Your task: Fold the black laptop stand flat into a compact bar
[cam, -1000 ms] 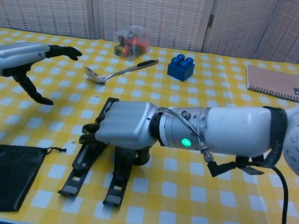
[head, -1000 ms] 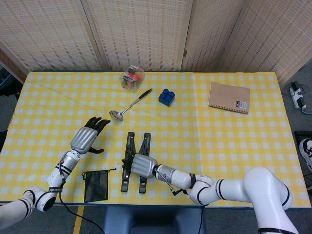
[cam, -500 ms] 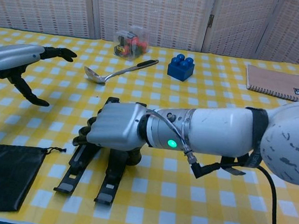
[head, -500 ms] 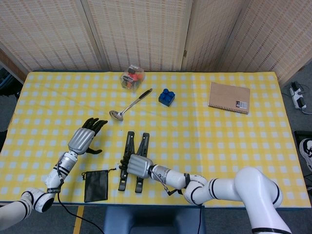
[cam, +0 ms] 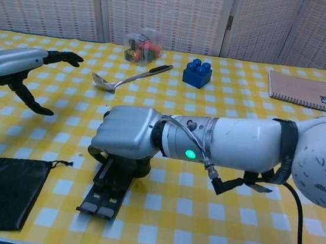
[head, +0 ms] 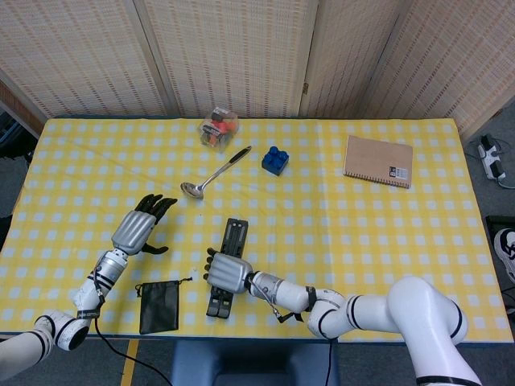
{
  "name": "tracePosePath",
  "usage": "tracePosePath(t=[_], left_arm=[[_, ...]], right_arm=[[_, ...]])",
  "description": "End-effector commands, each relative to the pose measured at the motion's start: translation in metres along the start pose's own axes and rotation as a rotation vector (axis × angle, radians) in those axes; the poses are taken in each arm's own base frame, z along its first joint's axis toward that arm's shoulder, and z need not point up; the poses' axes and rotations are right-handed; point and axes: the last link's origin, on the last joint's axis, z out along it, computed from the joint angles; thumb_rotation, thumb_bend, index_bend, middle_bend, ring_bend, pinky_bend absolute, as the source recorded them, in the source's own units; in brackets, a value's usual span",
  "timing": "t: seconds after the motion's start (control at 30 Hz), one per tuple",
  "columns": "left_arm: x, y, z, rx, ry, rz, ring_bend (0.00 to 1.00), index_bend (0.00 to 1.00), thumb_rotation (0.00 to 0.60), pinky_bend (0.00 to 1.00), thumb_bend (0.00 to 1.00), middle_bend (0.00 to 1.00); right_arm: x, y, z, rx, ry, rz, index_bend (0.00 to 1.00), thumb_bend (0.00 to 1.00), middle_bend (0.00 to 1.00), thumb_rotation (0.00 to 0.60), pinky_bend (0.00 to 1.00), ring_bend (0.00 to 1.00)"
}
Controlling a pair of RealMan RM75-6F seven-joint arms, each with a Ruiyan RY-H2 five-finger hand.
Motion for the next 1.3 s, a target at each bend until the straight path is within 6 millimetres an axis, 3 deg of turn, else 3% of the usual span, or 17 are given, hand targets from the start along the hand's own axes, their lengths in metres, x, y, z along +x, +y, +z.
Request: tracePosePath(t=[0.03, 0.1, 0.17, 0.23, 0.27, 0.37, 0.6, 0.87, 1.07, 1.3], left_arm=[[0.001, 0.001, 0.000, -0.002, 0.002, 0.000, 0.00, 0.07, 0.600, 0.00, 0.15, 0.14], [0.002, 0.001, 0.000, -0.003, 0.006, -0.001, 0.00, 0.07, 0.600, 0.00, 0.15, 0.14], [0.004, 0.002, 0.000, -0.002, 0.010, 0.000, 0.00, 0.07, 0.600, 0.00, 0.15, 0.13], [0.006, 0.002, 0.001, -0.001, 0.014, 0.000, 0.00, 0.07, 0.600, 0.00, 0.15, 0.13], [0.008, 0.002, 0.000, -0.001, 0.016, -0.001, 0.00, 0.07, 0.600, 0.00, 0.15, 0.13], [0.013, 0.002, -0.001, 0.006, 0.028, -0.007, 0.00, 0.07, 0.600, 0.00, 0.15, 0.13], [0.029, 0.002, -0.011, 0.052, 0.081, -0.021, 0.00, 0.09, 0.600, 0.00, 0.15, 0.13], [0.052, -0.014, -0.038, 0.179, 0.155, 0.032, 0.00, 0.15, 0.600, 0.00, 0.18, 0.13], [0.062, -0.024, -0.071, 0.299, 0.214, 0.081, 0.00, 0.15, 0.600, 0.00, 0.18, 0.13], [0.067, -0.027, -0.115, 0.384, 0.252, 0.103, 0.00, 0.14, 0.600, 0.00, 0.18, 0.13]], right_arm=[[-0.001, 0.003, -0.002, -0.006, 0.014, 0.003, 0.54, 0.31, 0.47, 0.600, 0.19, 0.31], [-0.001, 0.003, -0.004, -0.006, 0.015, 0.016, 0.49, 0.31, 0.43, 0.600, 0.19, 0.29], [0.000, 0.003, -0.007, -0.006, 0.015, 0.044, 0.33, 0.31, 0.31, 0.600, 0.18, 0.24], [0.003, 0.004, -0.011, -0.013, 0.026, 0.069, 0.07, 0.31, 0.17, 0.600, 0.13, 0.17], [0.004, 0.004, -0.013, -0.020, 0.036, 0.069, 0.01, 0.31, 0.13, 0.600, 0.09, 0.15], [0.006, 0.008, -0.027, -0.068, 0.071, 0.121, 0.00, 0.31, 0.08, 0.600, 0.04, 0.13], [-0.001, 0.025, -0.080, -0.273, 0.152, 0.276, 0.00, 0.31, 0.08, 0.600, 0.04, 0.16], [-0.020, 0.045, -0.171, -0.543, 0.153, 0.398, 0.00, 0.31, 0.10, 0.600, 0.05, 0.17], [-0.037, 0.054, -0.241, -0.756, 0.133, 0.509, 0.00, 0.31, 0.09, 0.600, 0.05, 0.14], [-0.067, 0.049, -0.310, -0.941, 0.108, 0.579, 0.00, 0.31, 0.07, 0.600, 0.05, 0.11]])
